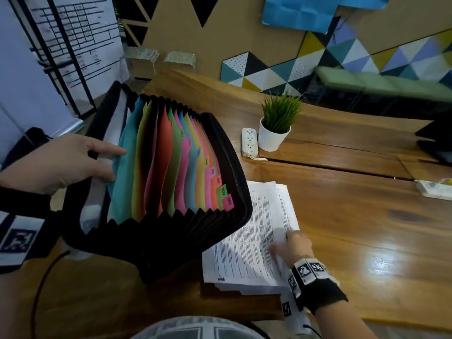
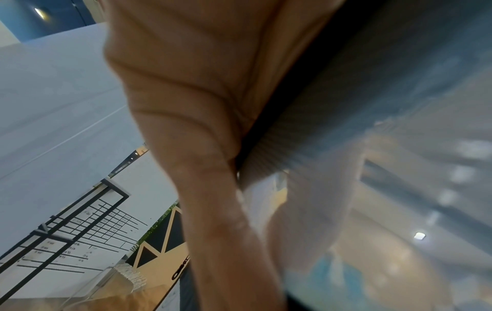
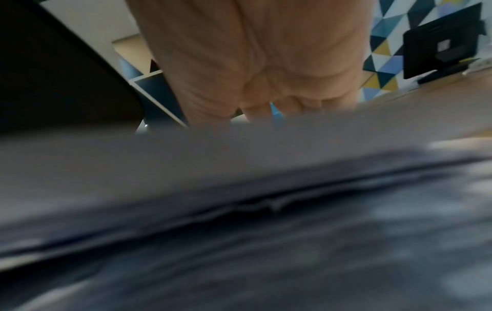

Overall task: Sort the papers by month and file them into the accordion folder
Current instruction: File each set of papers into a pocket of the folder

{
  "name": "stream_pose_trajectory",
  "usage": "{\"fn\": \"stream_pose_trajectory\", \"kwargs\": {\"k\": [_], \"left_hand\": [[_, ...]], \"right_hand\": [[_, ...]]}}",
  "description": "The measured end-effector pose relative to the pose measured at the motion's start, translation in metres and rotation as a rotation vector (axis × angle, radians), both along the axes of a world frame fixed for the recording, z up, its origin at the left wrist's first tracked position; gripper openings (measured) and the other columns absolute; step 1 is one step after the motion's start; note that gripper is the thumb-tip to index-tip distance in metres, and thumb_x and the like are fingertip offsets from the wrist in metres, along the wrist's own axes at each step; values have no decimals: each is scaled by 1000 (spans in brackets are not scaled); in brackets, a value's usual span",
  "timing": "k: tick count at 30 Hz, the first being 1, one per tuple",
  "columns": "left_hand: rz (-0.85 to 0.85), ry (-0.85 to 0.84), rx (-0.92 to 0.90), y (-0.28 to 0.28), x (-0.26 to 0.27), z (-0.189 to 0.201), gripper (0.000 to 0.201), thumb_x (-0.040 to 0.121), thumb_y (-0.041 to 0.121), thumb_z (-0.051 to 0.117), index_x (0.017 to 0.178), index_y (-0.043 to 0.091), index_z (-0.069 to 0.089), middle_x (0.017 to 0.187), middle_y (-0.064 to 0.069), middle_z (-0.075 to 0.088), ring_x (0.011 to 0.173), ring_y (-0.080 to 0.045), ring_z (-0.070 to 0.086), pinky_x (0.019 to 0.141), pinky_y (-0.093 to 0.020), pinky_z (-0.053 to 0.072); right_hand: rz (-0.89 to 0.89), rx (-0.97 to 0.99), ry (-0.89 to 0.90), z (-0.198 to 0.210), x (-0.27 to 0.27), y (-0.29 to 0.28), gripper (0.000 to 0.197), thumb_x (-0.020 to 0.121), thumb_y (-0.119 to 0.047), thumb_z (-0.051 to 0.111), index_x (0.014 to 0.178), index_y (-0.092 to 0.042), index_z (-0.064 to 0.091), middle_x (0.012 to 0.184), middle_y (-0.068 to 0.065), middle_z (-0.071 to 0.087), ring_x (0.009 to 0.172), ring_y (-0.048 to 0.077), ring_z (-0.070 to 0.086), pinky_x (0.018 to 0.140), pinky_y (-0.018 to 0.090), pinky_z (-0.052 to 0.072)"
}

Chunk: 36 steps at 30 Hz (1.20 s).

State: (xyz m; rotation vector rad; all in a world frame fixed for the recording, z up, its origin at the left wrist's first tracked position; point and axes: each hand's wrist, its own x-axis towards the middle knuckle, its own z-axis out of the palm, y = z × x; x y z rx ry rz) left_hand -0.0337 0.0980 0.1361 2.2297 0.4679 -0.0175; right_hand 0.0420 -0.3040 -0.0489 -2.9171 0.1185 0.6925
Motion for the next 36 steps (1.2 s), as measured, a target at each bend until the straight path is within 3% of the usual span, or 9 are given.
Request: {"fn": "stream_pose_trajectory", "kwargs": {"k": [4,7,12,19,25,29,30,33,36], "left_hand": [[9,-1,-15,0,0,0,58,64,0,79,68,57,68,107,3,65,90,-24,64,88,-44,52],[13,-15,-28,0,1,-1,59,65,-2,78,65,56,69,99,4,66,87,-26,65,86,-44,53],[31,-8,-84,5,2,-8,58,64,-4,78,67,53,70,114,1,60,105,-24,60,94,-46,50],[37,-22,-139,6,2,-10,58,63,-5,78,72,51,72,108,4,66,99,-25,63,95,-46,49],[30,-2,-145,1,0,-6,52,37,19,82,75,53,71,114,1,65,103,-23,61,94,-46,50],[-10,1,-132,3,1,-6,52,34,25,83,75,55,70,112,-1,65,104,-22,59,95,-41,48],[-18,0,-138,2,1,-6,53,34,25,82,75,55,70,111,-1,66,103,-22,60,95,-41,48],[-25,5,-144,3,0,-7,57,27,29,78,78,54,71,106,-4,67,97,-26,63,90,-47,51],[-31,-2,-139,10,2,-15,65,21,39,76,86,51,71,101,-5,71,92,-27,66,89,-48,52]], "right_hand": [[-6,-99,2,-19,2,1,64,80,-59,53,123,-12,48,126,11,48,114,27,44,96,42,40],[-35,-114,28,-12,5,2,65,78,-60,55,123,-14,49,125,11,47,114,27,42,95,41,40],[-113,-78,31,-5,14,-11,51,81,-50,58,118,-16,52,126,9,49,118,26,39,99,42,36],[-114,61,-146,2,4,-21,35,88,-16,54,121,-8,48,125,10,45,109,23,50,98,36,46],[-189,216,-291,19,6,-49,8,87,-9,53,83,-16,50,83,3,59,72,17,55,63,28,50],[-232,180,-251,26,3,-69,4,90,-10,52,90,-14,54,71,-4,55,62,9,52,50,19,41],[-227,156,-248,24,1,-71,10,90,-9,51,98,-13,57,77,-2,57,67,11,55,53,21,44],[-177,141,-288,20,-3,-67,32,88,-9,53,119,-7,57,122,11,52,110,26,51,93,34,45],[-153,193,-145,16,-5,-50,36,88,-21,55,123,-10,52,128,6,44,109,19,47,95,30,42]]}}
